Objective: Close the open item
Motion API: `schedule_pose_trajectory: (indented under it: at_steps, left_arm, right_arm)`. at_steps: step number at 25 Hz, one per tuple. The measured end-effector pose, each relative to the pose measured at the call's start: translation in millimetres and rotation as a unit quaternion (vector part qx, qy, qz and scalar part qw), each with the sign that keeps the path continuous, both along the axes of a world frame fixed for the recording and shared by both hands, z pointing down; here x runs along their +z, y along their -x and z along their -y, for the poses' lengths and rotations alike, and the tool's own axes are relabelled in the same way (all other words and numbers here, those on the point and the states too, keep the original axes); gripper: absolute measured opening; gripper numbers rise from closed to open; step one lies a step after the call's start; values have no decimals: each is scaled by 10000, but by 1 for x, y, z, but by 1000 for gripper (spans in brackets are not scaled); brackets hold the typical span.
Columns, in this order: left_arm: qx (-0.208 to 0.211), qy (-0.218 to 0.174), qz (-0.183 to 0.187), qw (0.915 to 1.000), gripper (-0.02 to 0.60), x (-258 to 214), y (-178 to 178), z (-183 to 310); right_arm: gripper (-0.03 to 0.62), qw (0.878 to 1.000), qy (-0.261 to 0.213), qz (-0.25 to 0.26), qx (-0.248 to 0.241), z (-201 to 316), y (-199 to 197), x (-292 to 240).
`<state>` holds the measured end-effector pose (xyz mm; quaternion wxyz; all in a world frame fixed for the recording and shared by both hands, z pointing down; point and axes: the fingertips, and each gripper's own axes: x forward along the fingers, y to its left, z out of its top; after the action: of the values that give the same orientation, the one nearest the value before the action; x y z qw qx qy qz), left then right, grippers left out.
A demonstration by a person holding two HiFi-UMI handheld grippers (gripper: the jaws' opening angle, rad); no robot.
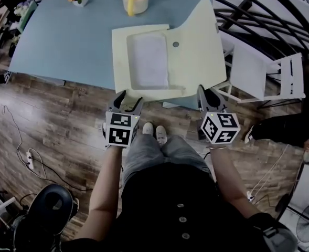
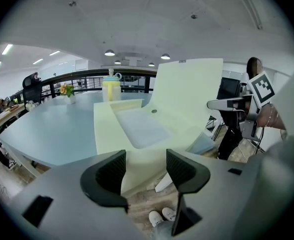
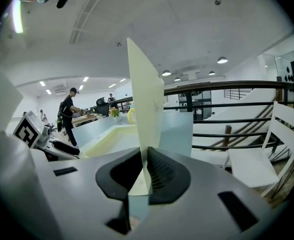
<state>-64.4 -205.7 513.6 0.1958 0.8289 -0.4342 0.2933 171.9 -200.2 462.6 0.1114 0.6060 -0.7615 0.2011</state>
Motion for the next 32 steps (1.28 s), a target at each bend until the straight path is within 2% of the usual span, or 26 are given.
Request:
schedule_pose_trajectory:
  at_steps: [8,17,24,32]
  left_arm:
    - [-5,-100,-128,9999,216,-2,3,1]
    - [43,-155,-195,9997,204,-1,3,2]
    - [63,-113,-194,9997,192,-3,4,1]
    - [-99,-101,-296,9995,167,-3,7,4]
  right_arm:
    - [34,9989,0,-235,-409,3,22,-9]
    - [54,9945,177,-517,-888,7,50,-5]
    - [57,9885,236,-876,-1212,7,70,-4]
    - [75,9787,245,-1215,-1638,6,96,8]
